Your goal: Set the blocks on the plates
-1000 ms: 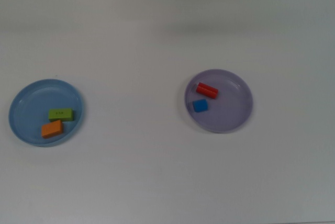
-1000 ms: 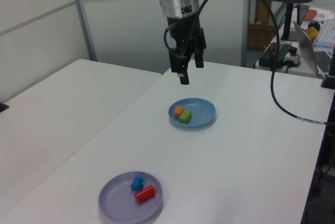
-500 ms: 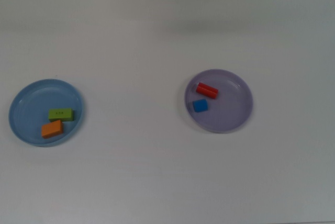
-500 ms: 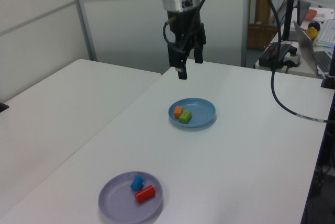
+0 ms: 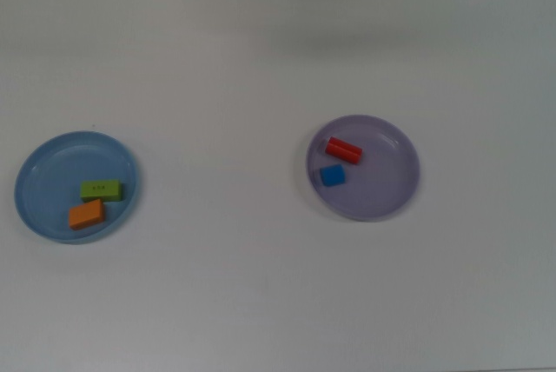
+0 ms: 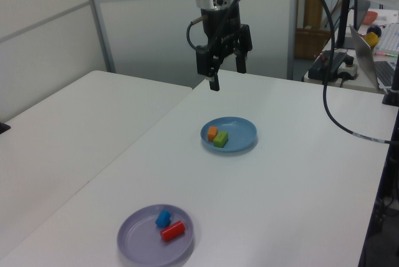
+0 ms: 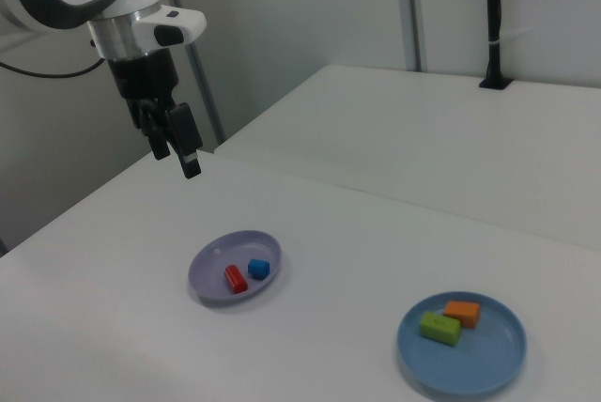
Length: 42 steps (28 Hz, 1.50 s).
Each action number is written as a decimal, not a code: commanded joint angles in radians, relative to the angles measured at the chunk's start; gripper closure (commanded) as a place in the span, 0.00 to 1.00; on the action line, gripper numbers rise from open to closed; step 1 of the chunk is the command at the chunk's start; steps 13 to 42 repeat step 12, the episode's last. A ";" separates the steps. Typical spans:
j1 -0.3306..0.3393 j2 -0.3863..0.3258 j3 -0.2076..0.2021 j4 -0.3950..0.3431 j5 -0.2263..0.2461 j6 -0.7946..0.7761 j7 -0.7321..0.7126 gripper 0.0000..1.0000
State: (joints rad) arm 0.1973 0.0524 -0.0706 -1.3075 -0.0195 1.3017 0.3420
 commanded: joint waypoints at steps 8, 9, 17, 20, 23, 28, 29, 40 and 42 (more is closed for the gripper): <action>0.004 -0.009 -0.012 0.004 0.009 -0.015 -0.112 0.00; 0.004 -0.009 -0.012 0.004 0.007 -0.013 -0.112 0.00; 0.004 -0.006 -0.011 0.004 -0.017 -0.012 -0.123 0.00; 0.004 -0.006 -0.011 0.004 -0.017 -0.012 -0.123 0.00; 0.004 -0.006 -0.011 0.004 -0.017 -0.012 -0.123 0.00; 0.004 -0.006 -0.011 0.004 -0.017 -0.012 -0.123 0.00; 0.004 -0.006 -0.011 0.004 -0.017 -0.012 -0.123 0.00; 0.004 -0.006 -0.011 0.004 -0.017 -0.012 -0.123 0.00; 0.004 -0.006 -0.011 0.004 -0.017 -0.012 -0.123 0.00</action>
